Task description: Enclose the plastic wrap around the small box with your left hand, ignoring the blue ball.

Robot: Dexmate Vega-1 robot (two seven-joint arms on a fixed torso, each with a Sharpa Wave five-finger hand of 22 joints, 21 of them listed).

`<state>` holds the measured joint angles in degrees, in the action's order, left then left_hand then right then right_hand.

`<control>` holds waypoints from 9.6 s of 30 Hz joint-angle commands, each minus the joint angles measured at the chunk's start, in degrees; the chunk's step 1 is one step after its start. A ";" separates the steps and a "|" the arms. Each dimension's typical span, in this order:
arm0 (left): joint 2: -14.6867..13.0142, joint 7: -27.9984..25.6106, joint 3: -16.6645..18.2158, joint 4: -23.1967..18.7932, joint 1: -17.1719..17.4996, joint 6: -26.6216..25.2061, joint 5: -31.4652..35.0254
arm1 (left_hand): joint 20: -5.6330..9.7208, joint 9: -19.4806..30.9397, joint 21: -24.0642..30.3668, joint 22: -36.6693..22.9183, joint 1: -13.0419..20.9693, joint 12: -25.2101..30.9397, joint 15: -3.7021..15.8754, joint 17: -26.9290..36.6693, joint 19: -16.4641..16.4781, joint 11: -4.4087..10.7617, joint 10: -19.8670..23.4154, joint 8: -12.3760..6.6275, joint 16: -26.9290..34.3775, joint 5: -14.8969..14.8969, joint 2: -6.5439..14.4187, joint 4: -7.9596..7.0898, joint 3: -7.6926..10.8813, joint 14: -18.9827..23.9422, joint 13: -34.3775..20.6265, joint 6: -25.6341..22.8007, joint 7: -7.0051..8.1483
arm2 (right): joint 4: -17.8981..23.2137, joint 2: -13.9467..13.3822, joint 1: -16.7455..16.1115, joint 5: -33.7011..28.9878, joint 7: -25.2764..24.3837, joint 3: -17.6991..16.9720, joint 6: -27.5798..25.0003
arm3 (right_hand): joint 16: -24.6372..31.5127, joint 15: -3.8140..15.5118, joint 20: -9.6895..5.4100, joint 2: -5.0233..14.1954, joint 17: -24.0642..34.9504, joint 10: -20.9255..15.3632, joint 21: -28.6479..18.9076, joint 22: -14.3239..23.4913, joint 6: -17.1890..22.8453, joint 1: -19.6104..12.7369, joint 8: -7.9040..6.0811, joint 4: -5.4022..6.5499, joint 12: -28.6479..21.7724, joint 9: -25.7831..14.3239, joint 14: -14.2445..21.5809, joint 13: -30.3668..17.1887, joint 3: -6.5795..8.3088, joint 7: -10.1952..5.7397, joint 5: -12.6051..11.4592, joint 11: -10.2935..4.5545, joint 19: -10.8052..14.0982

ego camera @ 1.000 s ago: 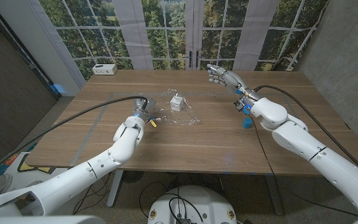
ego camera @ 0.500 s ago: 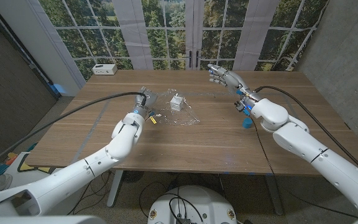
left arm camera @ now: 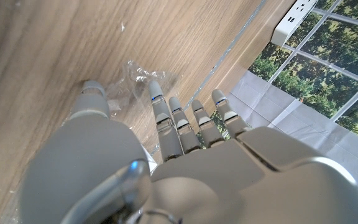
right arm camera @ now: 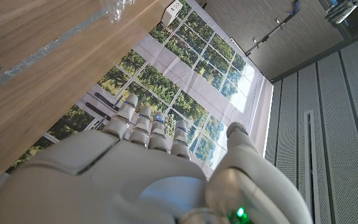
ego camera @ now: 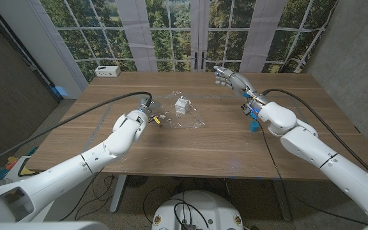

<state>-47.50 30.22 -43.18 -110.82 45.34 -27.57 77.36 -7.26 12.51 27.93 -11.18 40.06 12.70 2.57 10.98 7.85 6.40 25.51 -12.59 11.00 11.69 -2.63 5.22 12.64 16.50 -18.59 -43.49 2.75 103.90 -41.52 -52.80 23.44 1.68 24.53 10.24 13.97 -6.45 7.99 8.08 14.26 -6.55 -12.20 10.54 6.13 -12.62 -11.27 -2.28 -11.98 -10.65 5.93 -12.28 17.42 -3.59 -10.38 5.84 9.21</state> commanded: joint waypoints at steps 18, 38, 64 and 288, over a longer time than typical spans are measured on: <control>4.25 -9.54 -2.84 9.35 -0.09 -0.58 8.07 | 1.91 -0.74 0.91 -0.33 8.71 2.57 4.48 -0.29 4.17 2.48 5.90 -0.70 1.50 0.53 7.43 2.98 4.64 4.79 -0.13 -1.98 2.47 | -1.56 0.26 0.85 0.35 0.56 -0.06 -0.04 | -0.05 0.00 0.16 -0.39 -0.07 -0.05 -0.21 0.17 0.13 -0.23 0.06 0.12 -0.13 -0.21 0.31 -0.07 -0.13 0.28 -0.09 0.29 0.30; 7.77 -31.17 -2.63 13.63 1.62 -8.38 3.70 | 3.31 0.60 2.92 -0.55 14.09 4.19 7.24 -0.35 7.69 3.97 12.54 -5.23 2.04 -1.52 11.62 3.69 9.66 10.87 -0.59 -13.87 1.92 | -2.39 0.78 1.70 0.07 0.39 0.46 -0.56 | -0.13 -0.01 0.29 -0.45 -0.15 0.01 -0.20 0.16 0.07 -0.40 0.07 -0.05 -0.09 -0.22 0.24 -0.06 -0.13 0.30 -0.08 0.36 0.29; 14.03 -55.79 -6.58 21.59 -1.85 -10.29 -6.86 | 3.04 0.65 3.26 -0.53 13.73 3.94 7.80 -0.26 7.75 4.21 13.15 -5.83 1.94 -1.47 10.93 3.45 10.25 12.33 -0.94 -14.84 1.47 | -1.52 0.10 1.32 0.57 0.10 0.19 -1.78 | -0.11 -0.04 0.34 -0.35 -0.13 -0.05 -0.17 0.16 0.03 -0.35 0.08 -0.01 -0.11 -0.22 0.26 -0.06 -0.18 0.28 -0.07 0.37 0.26; 7.20 -15.16 -8.18 15.37 -20.65 1.60 -25.54 | 0.13 -1.82 -7.84 0.26 -7.98 3.75 -4.13 -0.96 -6.10 -5.57 -19.12 -1.92 0.32 -0.87 8.59 5.09 14.31 -14.58 7.14 31.01 0.06 | -5.14 -0.40 3.35 3.69 4.54 0.19 -0.91 | 0.13 -0.74 0.62 -0.68 -0.53 -2.97 -0.29 0.16 2.10 0.93 -0.02 1.06 -0.35 -0.19 3.59 -0.03 -0.43 0.86 -0.25 1.60 1.37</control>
<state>-39.78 3.97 -50.55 -96.44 29.30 -27.09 50.09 -7.07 10.54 19.74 -10.93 31.81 16.53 -1.34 9.86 1.55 0.91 5.64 -14.42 11.44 10.97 6.24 10.20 26.97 1.40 -11.35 -11.93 2.86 98.58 -41.88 -49.45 27.13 6.23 24.66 9.48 14.18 -7.16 8.82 7.48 13.58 -9.21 -12.19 10.54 7.67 -12.16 -11.27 -1.42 -12.47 -10.67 9.31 -12.28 16.85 -2.67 -10.38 7.66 10.03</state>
